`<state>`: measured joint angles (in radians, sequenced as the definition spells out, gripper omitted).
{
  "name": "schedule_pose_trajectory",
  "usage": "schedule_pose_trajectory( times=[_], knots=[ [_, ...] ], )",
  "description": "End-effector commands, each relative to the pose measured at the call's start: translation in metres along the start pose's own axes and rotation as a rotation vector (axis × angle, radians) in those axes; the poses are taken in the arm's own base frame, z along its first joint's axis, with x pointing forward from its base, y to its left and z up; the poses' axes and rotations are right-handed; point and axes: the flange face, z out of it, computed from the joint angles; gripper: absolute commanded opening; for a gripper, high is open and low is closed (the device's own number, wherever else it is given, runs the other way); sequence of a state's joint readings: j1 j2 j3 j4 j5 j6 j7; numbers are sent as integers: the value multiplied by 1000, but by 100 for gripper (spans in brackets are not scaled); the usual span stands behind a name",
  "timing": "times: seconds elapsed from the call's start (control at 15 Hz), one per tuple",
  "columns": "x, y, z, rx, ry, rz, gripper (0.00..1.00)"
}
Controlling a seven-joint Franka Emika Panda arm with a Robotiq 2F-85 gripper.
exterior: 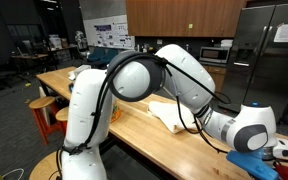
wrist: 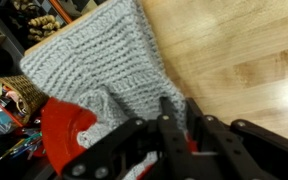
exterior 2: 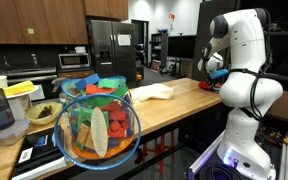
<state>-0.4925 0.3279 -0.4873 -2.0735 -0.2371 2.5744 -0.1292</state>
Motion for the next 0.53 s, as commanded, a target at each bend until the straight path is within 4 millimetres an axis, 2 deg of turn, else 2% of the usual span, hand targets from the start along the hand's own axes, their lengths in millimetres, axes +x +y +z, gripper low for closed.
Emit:
schedule_pose_trajectory(
  times=[0.0,0.2,0.47],
  knots=[
    [4,8,-3,8,12,21,0],
    [9,13,-9,13,18,37,1],
    [26,30,-41,68,31,93,1]
  ],
)
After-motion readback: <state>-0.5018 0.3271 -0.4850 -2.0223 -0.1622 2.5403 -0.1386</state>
